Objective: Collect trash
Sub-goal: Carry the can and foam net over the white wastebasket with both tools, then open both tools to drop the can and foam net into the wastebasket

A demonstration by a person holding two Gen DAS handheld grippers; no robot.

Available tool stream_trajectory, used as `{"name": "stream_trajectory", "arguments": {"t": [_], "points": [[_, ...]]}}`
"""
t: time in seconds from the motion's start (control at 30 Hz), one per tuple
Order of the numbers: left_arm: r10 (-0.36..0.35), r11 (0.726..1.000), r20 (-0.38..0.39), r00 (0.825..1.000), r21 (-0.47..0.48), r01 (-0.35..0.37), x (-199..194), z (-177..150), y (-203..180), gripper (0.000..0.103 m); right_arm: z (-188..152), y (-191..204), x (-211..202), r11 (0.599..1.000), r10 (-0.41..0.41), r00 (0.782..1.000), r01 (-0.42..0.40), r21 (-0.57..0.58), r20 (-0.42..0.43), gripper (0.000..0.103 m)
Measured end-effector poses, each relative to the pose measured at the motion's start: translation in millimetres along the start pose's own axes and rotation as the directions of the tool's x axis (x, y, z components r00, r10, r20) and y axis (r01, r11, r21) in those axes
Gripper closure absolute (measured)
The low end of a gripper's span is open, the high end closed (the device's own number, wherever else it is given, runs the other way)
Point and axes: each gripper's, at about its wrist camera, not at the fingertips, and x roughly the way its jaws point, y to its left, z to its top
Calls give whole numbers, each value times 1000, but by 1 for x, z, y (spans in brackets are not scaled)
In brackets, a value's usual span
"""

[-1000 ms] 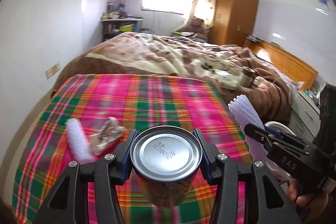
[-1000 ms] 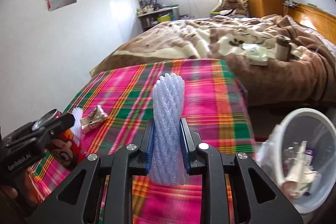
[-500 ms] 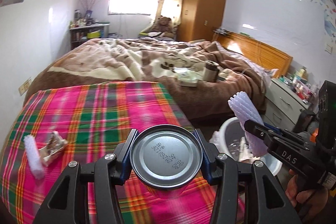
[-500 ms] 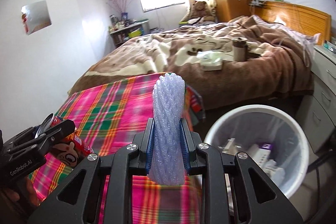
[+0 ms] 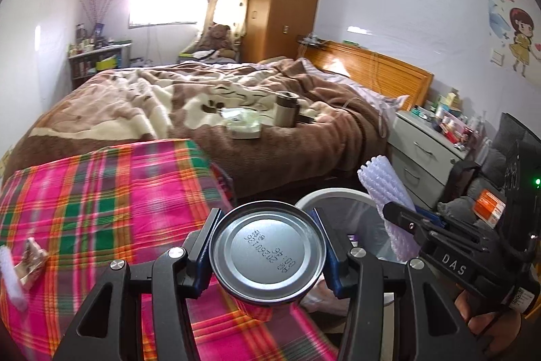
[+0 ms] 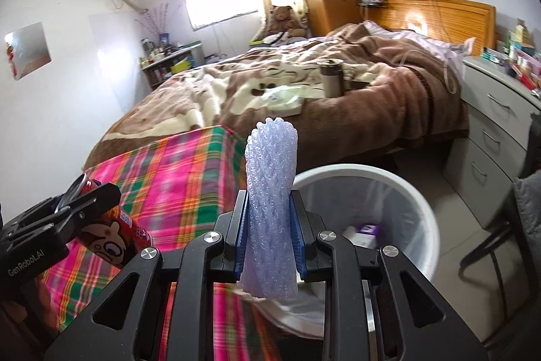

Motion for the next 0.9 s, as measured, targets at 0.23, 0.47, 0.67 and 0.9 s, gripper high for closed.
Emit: {"name": "stream_trajectory", "arguments": {"t": [0.23,0.47,0.67,0.9], "points": [[-96,995,-27,995,24,97,31,11,-36,51,-2,-35,2,997,-59,998,60,46,-20,79],[-141,988,-97,985,49,147,66,10,-68,51,-7,-56,3,992,-98,994,101,73,-51,79],[-145,985,-153,977,73,158,92,-2,-87,51,-10,-68,3,988,-115,991,120,94,-65,79],[-179,977,-201,963,79,198,121,-11,-106,51,-12,-77,3,986,-131,988,139,91,-84,79]]}}
